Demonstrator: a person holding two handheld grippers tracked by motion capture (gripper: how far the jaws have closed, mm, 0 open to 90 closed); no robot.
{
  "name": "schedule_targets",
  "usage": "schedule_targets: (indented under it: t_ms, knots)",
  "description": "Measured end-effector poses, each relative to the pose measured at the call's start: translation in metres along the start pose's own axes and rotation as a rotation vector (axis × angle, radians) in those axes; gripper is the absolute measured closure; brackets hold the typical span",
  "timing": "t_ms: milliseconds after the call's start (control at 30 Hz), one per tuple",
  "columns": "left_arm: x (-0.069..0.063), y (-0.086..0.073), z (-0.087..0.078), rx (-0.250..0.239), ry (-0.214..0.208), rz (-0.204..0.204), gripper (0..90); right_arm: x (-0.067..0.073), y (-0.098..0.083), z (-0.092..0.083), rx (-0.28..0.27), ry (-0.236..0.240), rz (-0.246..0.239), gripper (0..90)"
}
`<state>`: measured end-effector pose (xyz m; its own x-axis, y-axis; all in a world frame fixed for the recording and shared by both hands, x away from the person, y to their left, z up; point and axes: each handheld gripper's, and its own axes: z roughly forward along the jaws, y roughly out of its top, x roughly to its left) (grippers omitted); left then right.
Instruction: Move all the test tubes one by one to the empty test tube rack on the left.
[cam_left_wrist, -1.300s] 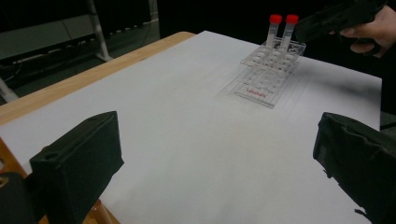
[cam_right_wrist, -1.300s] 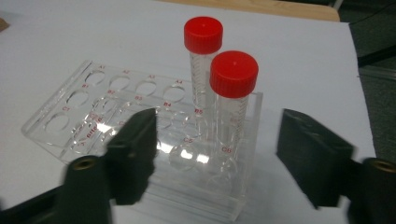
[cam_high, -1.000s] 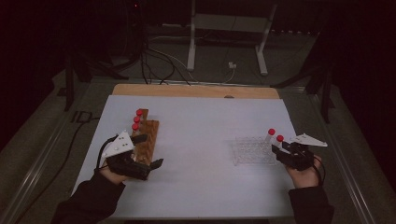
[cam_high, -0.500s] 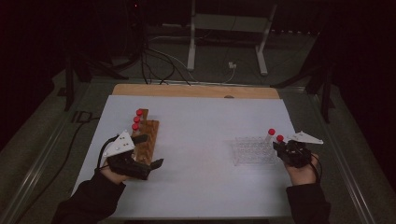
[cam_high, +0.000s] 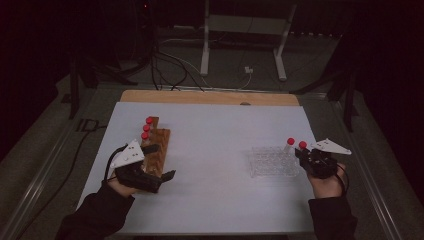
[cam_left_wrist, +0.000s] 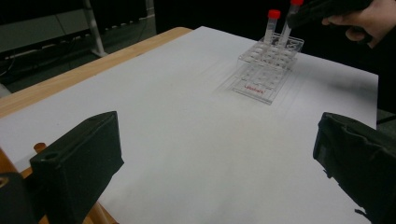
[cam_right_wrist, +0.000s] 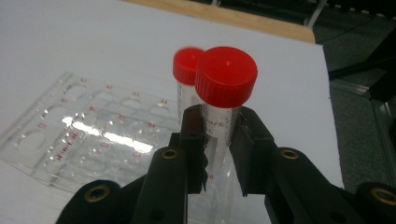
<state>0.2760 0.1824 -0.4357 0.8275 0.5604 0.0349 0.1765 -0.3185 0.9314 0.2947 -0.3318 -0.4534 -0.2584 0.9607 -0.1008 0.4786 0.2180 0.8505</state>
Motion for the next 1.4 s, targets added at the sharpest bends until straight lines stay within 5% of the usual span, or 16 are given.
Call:
schedule_targets:
  t_ms: [333,533,967,1400]
  knots:
    - [-0.002,0.002,0.001,0.006,-0.015,0.009,2.0,0.007,0.013,-0.024,-0.076,-0.002,-0.024,75.3]
    - [-0.006,0.004,0.004,0.004,-0.032,0.011,2.0,0.019,0.019,-0.033,-0.102,0.035,-0.043,75.2]
    - [-0.015,0.018,0.012,-0.010,-0.085,0.030,2.0,0.066,0.031,-0.040,-0.121,0.223,-0.117,75.3]
    - [-0.027,0.032,0.029,-0.002,-0.169,0.063,2.1,0.111,0.027,-0.026,-0.066,0.367,-0.201,75.3]
